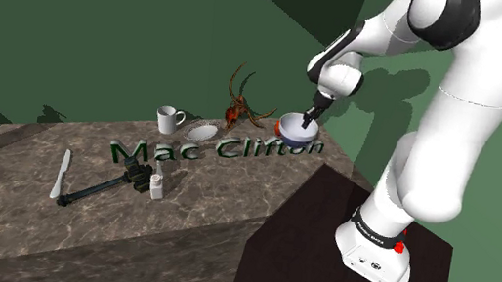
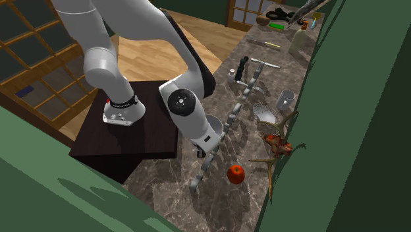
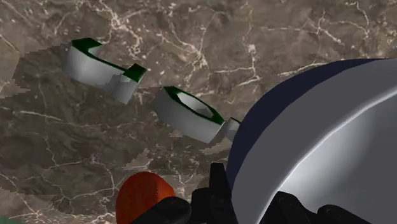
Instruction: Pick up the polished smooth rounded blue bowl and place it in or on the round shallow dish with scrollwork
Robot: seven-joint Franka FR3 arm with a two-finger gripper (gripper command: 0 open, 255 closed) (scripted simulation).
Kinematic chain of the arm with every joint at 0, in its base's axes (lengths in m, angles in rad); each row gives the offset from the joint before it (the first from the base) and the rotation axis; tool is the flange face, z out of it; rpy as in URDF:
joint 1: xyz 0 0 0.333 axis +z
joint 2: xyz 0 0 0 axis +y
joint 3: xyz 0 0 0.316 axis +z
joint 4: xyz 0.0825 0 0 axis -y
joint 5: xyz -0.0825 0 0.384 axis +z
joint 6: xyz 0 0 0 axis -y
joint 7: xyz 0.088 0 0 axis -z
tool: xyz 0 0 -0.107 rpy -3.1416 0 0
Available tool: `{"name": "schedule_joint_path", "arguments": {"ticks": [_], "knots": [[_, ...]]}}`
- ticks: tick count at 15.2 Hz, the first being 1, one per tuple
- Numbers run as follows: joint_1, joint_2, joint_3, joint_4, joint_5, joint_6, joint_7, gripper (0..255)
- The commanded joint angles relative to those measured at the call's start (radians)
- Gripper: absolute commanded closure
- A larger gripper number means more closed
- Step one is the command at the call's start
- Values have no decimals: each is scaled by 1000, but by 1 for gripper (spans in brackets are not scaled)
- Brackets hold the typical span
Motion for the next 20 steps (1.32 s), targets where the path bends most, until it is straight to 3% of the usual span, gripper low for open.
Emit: {"name": "schedule_joint_path", "arguments": {"ticks": [1,10,20], "knots": [[20,29,30,32,30,-8,35,255],[66,208,154,254,135,-87,176,255],[66,434,251,596,176,-213,361,255]]}}
